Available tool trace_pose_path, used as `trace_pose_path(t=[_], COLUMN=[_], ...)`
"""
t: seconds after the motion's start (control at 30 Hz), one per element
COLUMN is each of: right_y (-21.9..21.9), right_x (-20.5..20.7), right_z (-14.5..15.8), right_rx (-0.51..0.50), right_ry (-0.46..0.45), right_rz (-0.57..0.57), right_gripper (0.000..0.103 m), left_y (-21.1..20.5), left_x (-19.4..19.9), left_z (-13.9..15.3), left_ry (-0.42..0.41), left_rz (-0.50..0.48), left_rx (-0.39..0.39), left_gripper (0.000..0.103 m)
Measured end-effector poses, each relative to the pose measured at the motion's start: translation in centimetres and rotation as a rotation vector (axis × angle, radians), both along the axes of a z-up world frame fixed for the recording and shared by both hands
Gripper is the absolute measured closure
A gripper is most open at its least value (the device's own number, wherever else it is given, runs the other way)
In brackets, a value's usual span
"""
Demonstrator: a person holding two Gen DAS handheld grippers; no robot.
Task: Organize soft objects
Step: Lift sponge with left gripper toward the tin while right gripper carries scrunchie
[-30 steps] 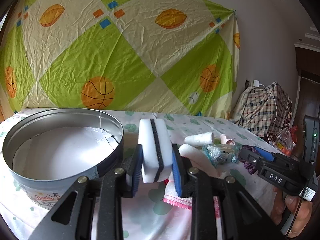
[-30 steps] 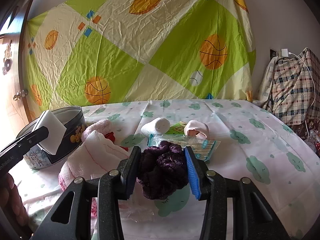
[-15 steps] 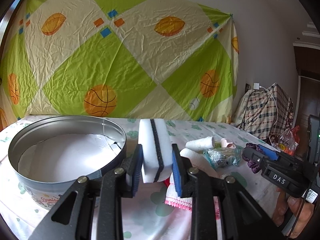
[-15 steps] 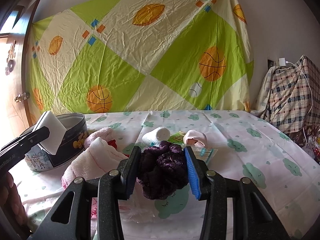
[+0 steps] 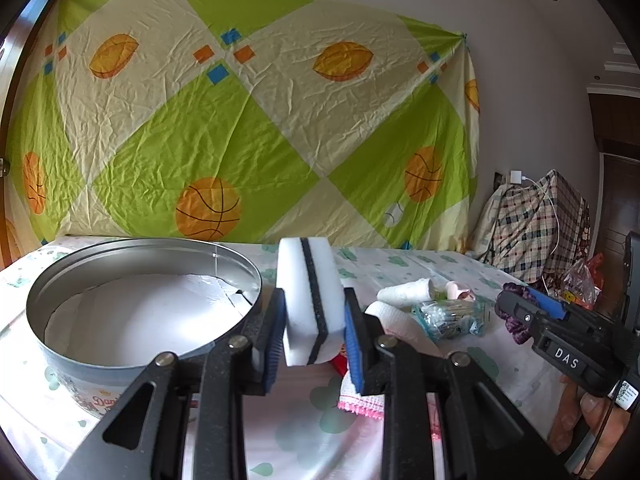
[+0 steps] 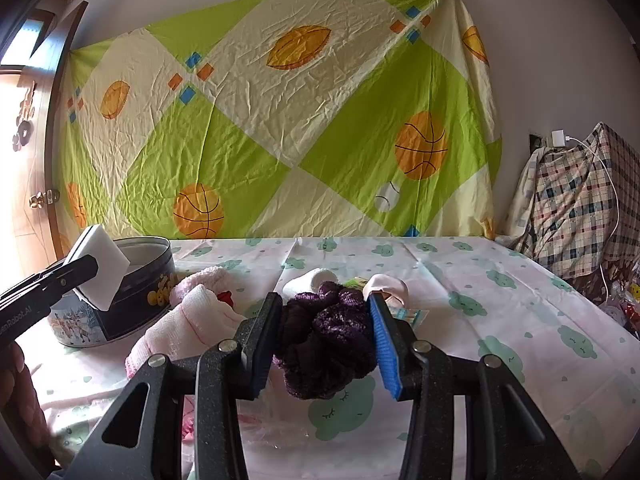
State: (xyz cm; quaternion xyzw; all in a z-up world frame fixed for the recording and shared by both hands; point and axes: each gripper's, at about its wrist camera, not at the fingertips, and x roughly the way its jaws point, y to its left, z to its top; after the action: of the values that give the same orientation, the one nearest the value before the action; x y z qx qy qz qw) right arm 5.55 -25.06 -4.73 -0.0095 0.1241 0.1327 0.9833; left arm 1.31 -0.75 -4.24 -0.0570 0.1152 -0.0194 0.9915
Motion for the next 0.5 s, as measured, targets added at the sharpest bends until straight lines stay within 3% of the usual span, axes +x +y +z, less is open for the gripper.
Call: trace_pose_path(t=[0.5], right_y=[0.9], right_x=[-0.5], right_z=[0.6], right_rx=[0.022], right_ry=[-0.025], right_rz=[0.031], right_gripper=[0.057], left_y=[1.7], left_x=[-0.4], left_z=[0.0], left_ry=[0.022], left_rz=[0.04], left_rx=[-0.006], left_gripper=[0.077])
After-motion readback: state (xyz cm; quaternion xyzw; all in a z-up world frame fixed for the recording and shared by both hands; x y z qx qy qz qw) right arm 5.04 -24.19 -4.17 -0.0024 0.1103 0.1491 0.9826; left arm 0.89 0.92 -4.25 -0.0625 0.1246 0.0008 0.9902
